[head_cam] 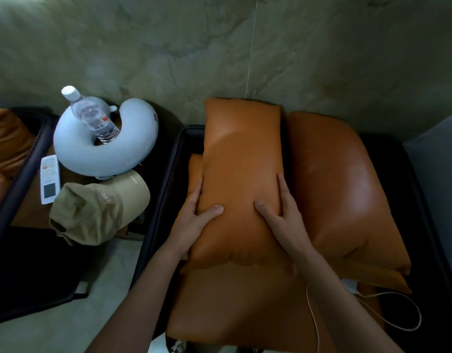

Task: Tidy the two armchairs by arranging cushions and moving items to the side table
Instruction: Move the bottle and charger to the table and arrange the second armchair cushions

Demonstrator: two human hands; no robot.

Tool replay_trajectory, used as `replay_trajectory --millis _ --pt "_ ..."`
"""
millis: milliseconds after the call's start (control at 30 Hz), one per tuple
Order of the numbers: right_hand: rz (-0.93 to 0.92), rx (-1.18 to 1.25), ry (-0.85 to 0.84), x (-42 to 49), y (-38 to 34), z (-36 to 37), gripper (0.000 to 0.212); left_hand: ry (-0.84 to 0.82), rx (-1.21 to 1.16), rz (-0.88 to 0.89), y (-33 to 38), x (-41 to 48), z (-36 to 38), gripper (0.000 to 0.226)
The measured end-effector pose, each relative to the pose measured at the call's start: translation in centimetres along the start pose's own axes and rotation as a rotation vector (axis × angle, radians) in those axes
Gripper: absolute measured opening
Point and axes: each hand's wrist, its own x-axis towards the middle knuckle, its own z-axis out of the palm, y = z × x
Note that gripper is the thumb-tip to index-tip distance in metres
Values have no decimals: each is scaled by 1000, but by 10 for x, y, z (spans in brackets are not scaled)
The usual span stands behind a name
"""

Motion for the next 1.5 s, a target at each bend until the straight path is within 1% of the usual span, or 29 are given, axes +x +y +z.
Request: replay_trajectory --millis 133,267,467,567,700,800,933,1033,1100,1167,1233,1267,1300,1367,1500 --pt "13 2 -29 -35 2 25 91 45 9 -28 -7 -44 -18 88" --pt "-14 18 -29 -78 3 69 89 72 48 -44 -14 -91 -55 95" --pt "4 59 -14 -150 8 147 94 17 102 -85 -42 -157 -119 95" --pt "8 41 -6 -169 16 181 96 15 157 -108 -62 -170 -146 99" --pt "6 -31 -120 -174 27 219 99 93 262 -140 -93 -175 -168 102" --pt "0 -74 -87 -172 31 232 99 140 273 -145 -109 -174 -175 104" --pt "11 -84 -104 -171 36 231 100 152 292 -138 -115 -176 -176 110" --pt "12 -114 -109 -177 44 220 97 215 390 -42 -115 -186 -163 105" --pt "10 -122 -83 -181 51 207 94 288 479 65 -111 -191 -149 89" --pt "11 -98 -33 -187 58 190 89 379 525 184 -106 -198 -131 62" --pt "4 -56 25 -195 67 171 82 433 505 243 -99 -206 -109 41" --pt "4 -37 49 -200 72 161 79 434 492 244 -96 -208 -97 36" --pt "7 -23 70 -204 77 150 75 418 480 234 -94 -209 -86 34" --pt "19 -14 119 -214 90 124 68 331 447 202 -93 -205 -61 33" --pt "95 -30 268 -231 128 55 58 44 413 71 -106 -186 0 33"
